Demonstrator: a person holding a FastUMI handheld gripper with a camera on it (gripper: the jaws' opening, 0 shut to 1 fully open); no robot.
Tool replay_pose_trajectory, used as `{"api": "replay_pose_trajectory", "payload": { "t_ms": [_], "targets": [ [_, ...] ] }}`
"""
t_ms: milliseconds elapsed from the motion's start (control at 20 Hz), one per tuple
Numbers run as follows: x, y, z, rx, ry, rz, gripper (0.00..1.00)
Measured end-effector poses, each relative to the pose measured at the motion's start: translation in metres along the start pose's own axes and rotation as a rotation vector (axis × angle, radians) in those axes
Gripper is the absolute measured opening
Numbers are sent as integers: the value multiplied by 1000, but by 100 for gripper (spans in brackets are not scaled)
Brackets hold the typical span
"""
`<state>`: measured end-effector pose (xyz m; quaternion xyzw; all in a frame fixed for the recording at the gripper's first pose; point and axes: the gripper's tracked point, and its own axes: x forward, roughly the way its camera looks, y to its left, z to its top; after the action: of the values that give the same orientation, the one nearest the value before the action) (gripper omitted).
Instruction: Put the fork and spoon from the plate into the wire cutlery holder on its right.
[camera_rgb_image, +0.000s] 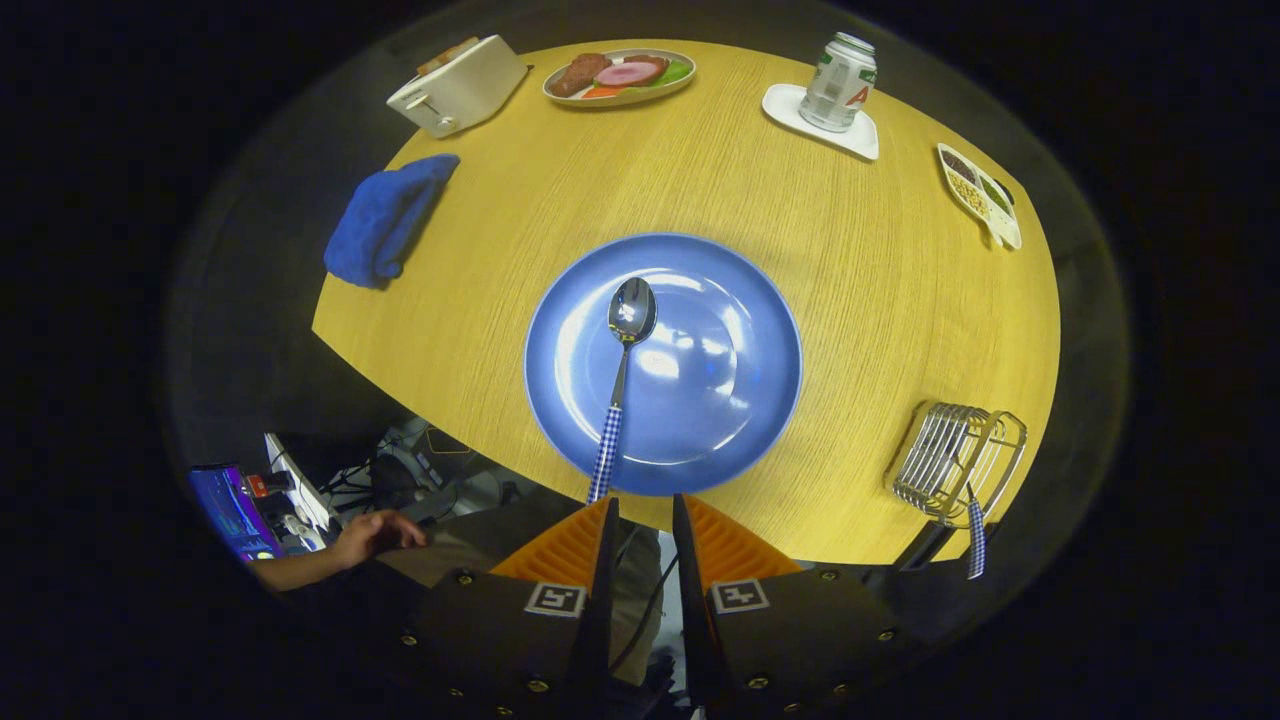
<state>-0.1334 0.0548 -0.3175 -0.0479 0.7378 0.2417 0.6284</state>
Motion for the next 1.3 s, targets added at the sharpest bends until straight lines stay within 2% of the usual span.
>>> {"api": "replay_pose_trajectory", "payload": {
  "t_ms": [600,1300],
  "targets": [
    [42,25,24,49,-24,-1,31],
    [75,21,12,70,12,-27,31]
  ]
}}
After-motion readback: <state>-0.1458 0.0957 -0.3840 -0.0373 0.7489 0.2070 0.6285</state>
